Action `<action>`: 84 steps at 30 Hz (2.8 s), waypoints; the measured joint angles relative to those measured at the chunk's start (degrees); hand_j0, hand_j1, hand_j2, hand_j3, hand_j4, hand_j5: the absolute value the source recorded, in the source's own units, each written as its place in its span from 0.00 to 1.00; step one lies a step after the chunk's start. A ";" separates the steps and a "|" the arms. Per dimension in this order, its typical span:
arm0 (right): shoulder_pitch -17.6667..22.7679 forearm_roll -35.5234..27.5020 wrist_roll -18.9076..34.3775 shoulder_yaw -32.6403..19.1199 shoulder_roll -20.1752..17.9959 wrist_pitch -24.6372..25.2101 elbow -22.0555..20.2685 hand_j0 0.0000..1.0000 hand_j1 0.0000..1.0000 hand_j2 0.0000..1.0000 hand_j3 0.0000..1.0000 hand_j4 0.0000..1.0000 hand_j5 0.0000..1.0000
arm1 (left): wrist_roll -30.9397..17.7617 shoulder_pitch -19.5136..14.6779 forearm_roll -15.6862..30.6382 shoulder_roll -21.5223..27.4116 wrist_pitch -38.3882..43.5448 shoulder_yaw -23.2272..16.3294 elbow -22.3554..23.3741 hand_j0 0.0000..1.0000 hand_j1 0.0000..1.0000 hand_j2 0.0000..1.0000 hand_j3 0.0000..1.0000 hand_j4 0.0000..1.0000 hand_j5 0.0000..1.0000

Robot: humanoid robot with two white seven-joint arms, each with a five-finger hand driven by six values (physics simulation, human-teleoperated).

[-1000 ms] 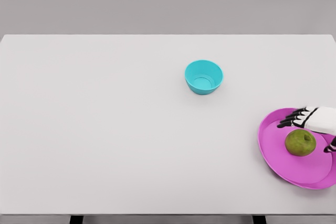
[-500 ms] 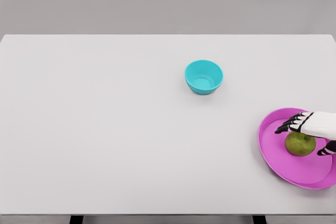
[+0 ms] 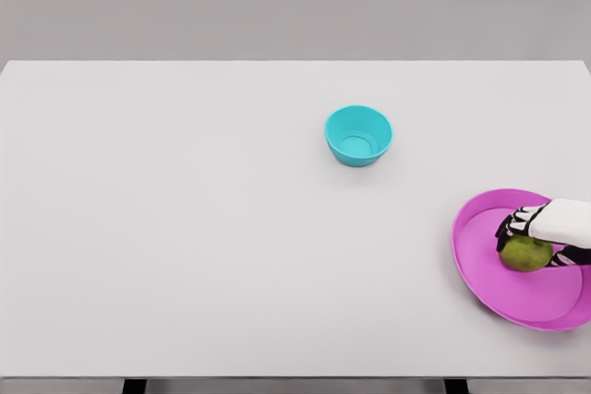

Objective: Put the apple from the pink plate into the blue bowl with your right arm

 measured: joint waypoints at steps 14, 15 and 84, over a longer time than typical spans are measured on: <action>-0.70 -0.39 0.01 -7.85 0.81 -0.08 0.53 0.43 0.43 0.43 0.43 0.43 0.43 | 0.00 0.00 0.01 0.00 -0.01 0.00 0.00 1.00 1.00 1.00 1.00 1.00 1.00; -1.49 -0.41 0.01 -8.47 1.02 -0.09 0.84 0.43 0.43 0.43 0.43 0.43 0.43 | 0.00 0.00 0.01 0.00 -0.01 0.00 0.00 1.00 1.00 1.00 1.00 1.00 1.00; -46.14 7.28 -0.08 23.95 33.37 1.55 23.56 0.44 0.44 0.44 0.44 0.44 0.44 | 0.01 0.00 0.00 0.00 0.00 0.00 0.00 1.00 1.00 1.00 1.00 1.00 1.00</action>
